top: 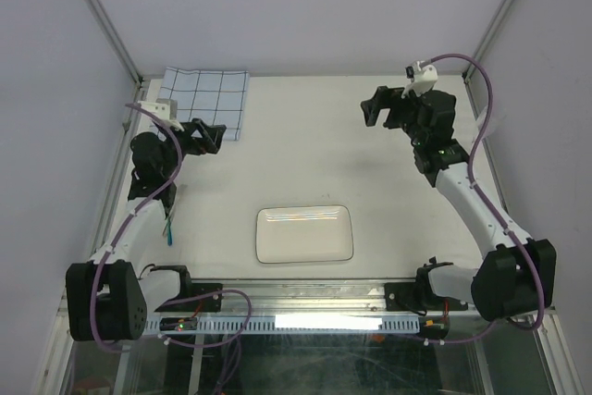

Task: Set the dinner table for one person
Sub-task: Move the napkin to the center of the board.

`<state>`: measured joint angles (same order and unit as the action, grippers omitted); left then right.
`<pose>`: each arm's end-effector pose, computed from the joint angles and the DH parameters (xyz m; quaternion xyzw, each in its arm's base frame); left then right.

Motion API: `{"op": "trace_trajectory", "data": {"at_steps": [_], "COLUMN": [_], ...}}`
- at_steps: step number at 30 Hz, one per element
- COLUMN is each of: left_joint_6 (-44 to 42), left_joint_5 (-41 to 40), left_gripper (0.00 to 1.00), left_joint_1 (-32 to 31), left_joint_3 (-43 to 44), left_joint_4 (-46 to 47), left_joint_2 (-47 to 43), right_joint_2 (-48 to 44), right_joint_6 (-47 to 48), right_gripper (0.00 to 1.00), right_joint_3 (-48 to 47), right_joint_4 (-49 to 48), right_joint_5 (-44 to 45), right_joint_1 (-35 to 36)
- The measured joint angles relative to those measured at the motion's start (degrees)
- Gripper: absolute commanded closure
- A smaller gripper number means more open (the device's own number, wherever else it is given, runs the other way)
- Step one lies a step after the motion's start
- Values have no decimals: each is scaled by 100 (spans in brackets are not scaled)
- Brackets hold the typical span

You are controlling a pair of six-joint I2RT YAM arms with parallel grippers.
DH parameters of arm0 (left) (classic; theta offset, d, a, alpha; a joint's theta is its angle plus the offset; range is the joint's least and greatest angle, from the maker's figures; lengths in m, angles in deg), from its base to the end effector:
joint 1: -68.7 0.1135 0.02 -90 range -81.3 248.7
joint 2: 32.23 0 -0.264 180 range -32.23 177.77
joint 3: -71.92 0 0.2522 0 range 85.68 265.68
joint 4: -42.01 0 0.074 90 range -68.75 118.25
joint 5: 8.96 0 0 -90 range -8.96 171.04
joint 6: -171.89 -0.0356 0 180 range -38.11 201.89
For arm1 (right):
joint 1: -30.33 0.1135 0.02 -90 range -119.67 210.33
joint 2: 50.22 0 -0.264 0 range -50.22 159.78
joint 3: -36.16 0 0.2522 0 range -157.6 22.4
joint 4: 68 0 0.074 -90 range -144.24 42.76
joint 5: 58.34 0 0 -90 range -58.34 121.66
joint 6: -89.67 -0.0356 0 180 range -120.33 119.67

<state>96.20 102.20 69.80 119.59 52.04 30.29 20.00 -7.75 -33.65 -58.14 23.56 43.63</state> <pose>0.2490 -0.0081 0.2741 0.0261 0.7338 -0.2108 0.6453 0.2814 0.0717 0.3406 -0.0845 0.7623 0.1683 0.6192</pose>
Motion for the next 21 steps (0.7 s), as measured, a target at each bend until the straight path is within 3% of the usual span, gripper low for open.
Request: {"op": "trace_trajectory", "data": {"at_steps": [15, 19, 21], "left_joint_6": [-321, -334, -341], "left_joint_5": [-439, -494, -533], "left_gripper": [1, 18, 20], "left_joint_1": [-74, -177, -236], "left_joint_3": [649, 1132, 1303], "left_joint_4": [-557, -544, -535], "left_joint_2": [1644, 2345, 2608], "right_joint_2": [424, 570, 667], "right_joint_6": [234, 297, 321], "right_gripper": [0, 1, 0], "right_joint_3": [-129, -129, -129], "right_joint_4": [378, 424, 426], "right_joint_5": [181, 251, 278], "right_joint_1": [46, 52, 52]}}
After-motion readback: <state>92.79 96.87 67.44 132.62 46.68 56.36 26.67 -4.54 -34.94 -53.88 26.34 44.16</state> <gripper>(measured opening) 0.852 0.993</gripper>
